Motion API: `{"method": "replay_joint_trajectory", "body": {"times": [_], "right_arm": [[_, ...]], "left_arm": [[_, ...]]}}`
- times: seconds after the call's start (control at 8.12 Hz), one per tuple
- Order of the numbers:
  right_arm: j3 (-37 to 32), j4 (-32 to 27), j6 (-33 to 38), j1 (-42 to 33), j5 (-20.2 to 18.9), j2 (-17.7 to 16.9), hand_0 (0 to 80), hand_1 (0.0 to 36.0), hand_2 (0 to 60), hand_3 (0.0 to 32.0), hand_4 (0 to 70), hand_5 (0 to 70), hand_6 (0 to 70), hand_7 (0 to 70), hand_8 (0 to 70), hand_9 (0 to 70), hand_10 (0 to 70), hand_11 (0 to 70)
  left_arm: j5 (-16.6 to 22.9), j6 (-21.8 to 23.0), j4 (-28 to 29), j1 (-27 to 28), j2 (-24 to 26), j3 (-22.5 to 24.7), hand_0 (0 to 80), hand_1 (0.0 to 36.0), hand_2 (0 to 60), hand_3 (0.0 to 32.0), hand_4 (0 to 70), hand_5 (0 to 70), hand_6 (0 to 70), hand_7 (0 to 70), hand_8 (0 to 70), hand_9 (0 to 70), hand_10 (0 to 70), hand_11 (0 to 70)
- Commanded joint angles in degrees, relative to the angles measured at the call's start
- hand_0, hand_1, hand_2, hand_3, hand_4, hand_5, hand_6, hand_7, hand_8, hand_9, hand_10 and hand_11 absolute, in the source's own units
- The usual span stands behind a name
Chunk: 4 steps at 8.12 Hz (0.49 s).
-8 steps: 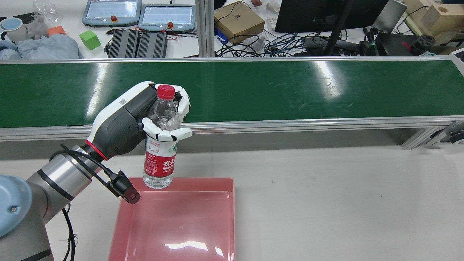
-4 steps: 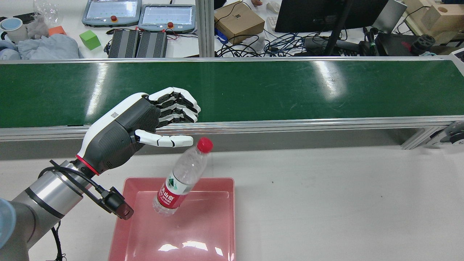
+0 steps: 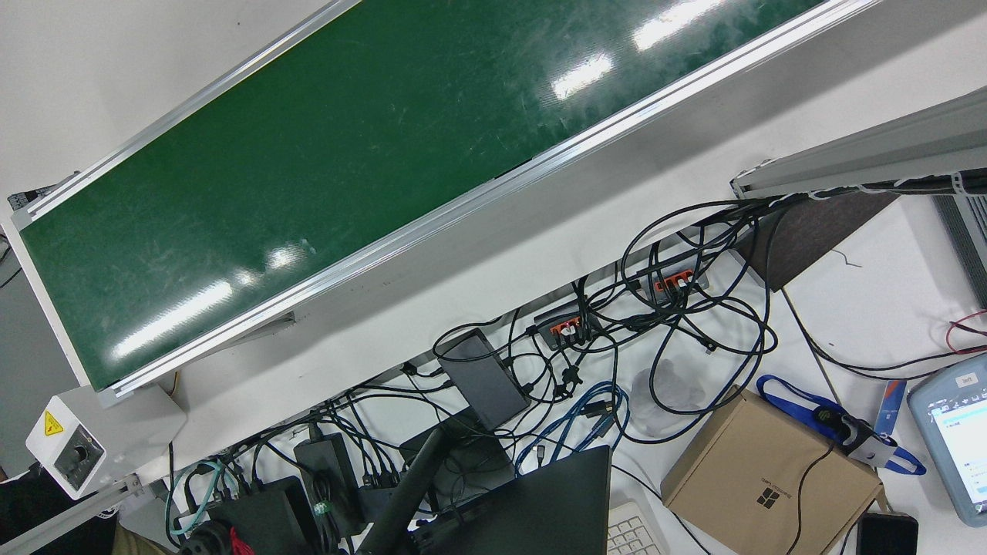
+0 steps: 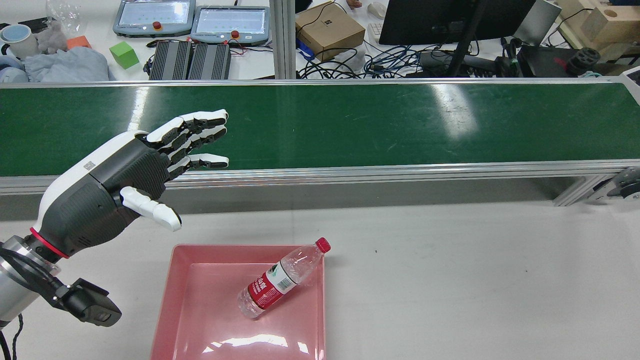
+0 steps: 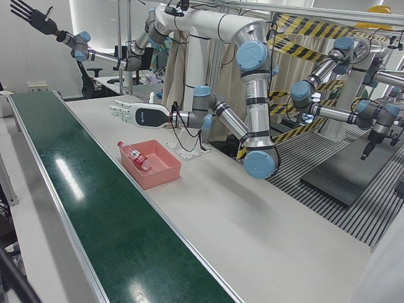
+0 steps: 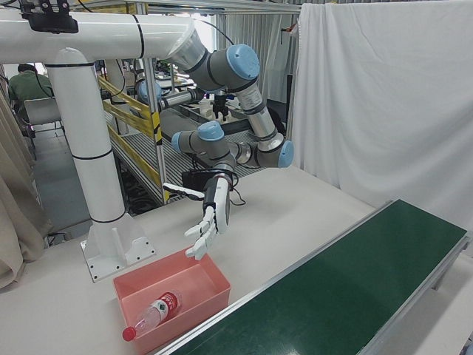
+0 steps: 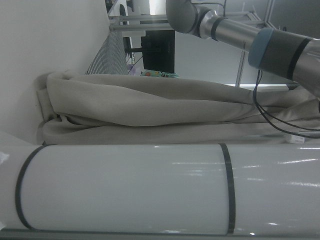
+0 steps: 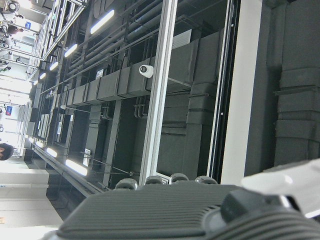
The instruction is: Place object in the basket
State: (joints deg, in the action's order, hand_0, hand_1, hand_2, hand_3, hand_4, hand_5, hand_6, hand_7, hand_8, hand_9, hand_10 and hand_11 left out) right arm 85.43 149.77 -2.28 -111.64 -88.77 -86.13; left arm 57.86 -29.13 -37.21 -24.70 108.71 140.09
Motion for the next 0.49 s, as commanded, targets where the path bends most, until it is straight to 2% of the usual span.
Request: {"method": "replay_joint_trajectory", "body": {"times": [0.0,0.37], "right_arm": [[0.0,0.0,0.0,0.0,0.0,0.0,0.0,0.0,0.0,0.0,0.0,0.0,0.0,0.0,0.0,0.0,0.0,0.0],[0.0,0.0,0.0,0.0,0.0,0.0,0.0,0.0,0.0,0.0,0.0,0.0,0.0,0.0,0.0,0.0,0.0,0.0]], "left_arm": [[0.1,-0.2,0.0,0.1,-1.1,1.5,48.5,7.1,0.0,0.0,8.3,25.3,5.3,13.1,8.4,11.1,16.7,25.4],[0.1,-0.3,-0.1,0.4,-1.2,1.5,48.4,7.0,0.0,0.0,9.1,26.3,5.5,13.3,8.4,11.3,16.5,25.0]]}}
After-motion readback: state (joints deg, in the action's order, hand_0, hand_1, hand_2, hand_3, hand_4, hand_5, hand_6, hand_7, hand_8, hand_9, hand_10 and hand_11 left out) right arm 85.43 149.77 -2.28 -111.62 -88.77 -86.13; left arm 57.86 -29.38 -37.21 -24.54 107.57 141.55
